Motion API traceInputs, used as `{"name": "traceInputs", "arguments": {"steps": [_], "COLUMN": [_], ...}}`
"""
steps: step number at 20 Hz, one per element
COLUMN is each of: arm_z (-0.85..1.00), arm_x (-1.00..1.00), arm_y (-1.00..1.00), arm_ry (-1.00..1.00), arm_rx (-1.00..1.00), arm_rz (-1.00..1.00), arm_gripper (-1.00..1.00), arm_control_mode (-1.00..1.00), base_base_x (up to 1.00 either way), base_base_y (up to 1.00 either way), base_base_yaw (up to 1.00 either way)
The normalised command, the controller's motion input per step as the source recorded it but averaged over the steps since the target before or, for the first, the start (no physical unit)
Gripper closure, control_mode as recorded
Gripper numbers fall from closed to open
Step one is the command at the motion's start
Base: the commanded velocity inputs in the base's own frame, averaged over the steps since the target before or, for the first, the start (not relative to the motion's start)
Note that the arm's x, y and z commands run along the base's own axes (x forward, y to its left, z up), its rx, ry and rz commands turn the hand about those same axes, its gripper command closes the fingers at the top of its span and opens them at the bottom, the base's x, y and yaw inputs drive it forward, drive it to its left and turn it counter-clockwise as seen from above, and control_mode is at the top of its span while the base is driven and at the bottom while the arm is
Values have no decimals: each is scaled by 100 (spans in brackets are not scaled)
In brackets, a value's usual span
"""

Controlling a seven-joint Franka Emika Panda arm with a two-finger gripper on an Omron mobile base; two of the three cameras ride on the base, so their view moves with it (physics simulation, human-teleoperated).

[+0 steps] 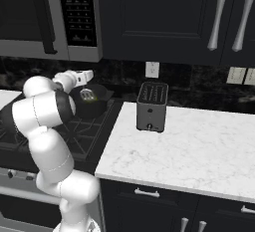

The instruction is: Put the onion and lime in the pot. Retrieve the spatula and lightly stir the vegetables in the pot.

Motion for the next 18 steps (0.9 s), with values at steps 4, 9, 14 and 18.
{"name": "traceInputs", "arguments": {"steps": [4,9,14,18], "arm_z": [-43,-55,-14,20], "arm_x": [-18,12,15,-53], "arm_y": [0,0,0,0], "arm_ry": [17,7,-1,-8], "arm_rx": [15,3,0,0], "arm_rz": [0,0,0,0], "arm_gripper": [100,100,100,100], "arm_control_mode": [-100,-100,-100,-100], "base_base_x": [0,0,0,0], "base_base_y": [0,0,0,0], "base_base_yaw": [0,0,0,0]}}
